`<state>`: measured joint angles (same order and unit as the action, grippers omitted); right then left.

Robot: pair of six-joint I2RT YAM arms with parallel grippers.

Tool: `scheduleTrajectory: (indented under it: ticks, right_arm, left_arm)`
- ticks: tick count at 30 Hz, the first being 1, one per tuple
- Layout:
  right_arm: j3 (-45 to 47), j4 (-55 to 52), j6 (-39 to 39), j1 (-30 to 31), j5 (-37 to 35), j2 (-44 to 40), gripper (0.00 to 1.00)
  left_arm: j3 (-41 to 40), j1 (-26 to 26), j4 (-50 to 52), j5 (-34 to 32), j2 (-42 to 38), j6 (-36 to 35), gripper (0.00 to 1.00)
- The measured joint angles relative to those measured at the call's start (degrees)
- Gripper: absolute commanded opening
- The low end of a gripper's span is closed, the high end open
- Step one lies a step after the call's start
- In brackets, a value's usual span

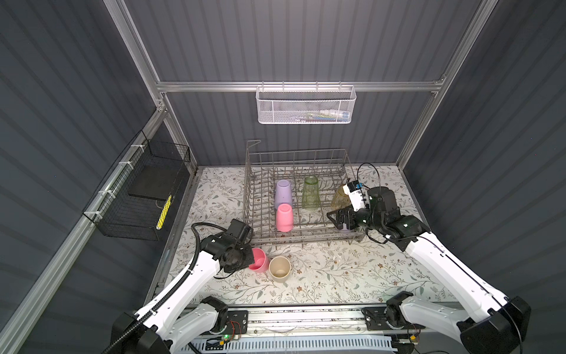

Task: Load cups into a dish rack
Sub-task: Pick up the cup from the bottom-center of the table, then place the cup upside down at the dish rack.

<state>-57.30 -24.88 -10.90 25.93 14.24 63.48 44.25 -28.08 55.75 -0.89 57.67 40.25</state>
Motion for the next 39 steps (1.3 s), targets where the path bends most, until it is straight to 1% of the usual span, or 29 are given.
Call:
scheduleTrajectory:
  ticks: [3, 8, 12, 16, 20, 23, 26, 28, 32, 36, 39]
  right_arm:
    - [-0.02, 0.00, 0.00, 0.00, 0.24, 0.00, 0.96]
    - [-1.01, 0.07, -0.02, 0.00, 1.51, 2.03, 0.96]
    - [-1.64, 0.02, -0.09, 0.00, 3.28, 3.28, 0.96]
    - [-2.38, 0.81, -0.59, 0.00, 5.75, 3.32, 0.96]
    - [-2.64, 2.19, -1.70, -0.02, 8.44, 2.99, 0.97]
    - [-2.58, 4.63, -3.74, -0.55, 12.28, 2.43, 0.97]
    - [-1.22, 10.23, -7.50, -1.99, 18.27, 1.55, 0.97]
    - [0.57, 14.80, -10.88, -3.39, 22.43, 0.79, 0.98]
    - [4.09, 23.96, -18.32, -5.88, 29.53, -1.01, 0.99]
    - [5.90, 32.79, -24.90, -6.80, 34.60, -1.38, 0.99]
    - [8.59, 40.19, -30.51, -7.63, 37.75, -1.62, 0.99]
  left_arm:
    - [2.99, 0.00, 3.50, -0.09, -1.68, 0.02, 0.00]
    - [11.30, 0.00, 8.57, 0.79, -5.90, -0.83, 0.00]
    - [17.53, 0.00, 11.96, 5.27, -7.91, -3.19, 0.00]
    - [21.55, 0.00, 13.22, 10.25, -10.23, -6.10, 0.00]
    - [26.82, 0.00, 12.59, 13.97, -10.34, -8.35, 0.00]
    - [28.68, 0.00, 8.15, 15.85, -10.73, -9.07, 0.00]
    - [28.13, 0.00, 0.04, 19.23, -10.43, -9.57, 0.00]
    - [26.84, 0.00, -6.60, 22.12, -8.70, -9.66, 0.00]
    - [23.74, 0.00, -20.90, 28.72, -1.31, -9.51, 0.00]
    - [20.04, 0.04, -35.10, 34.77, 6.67, -7.48, 0.00]
    - [18.91, 0.11, -43.10, 38.29, 10.43, -5.95, 0.00]
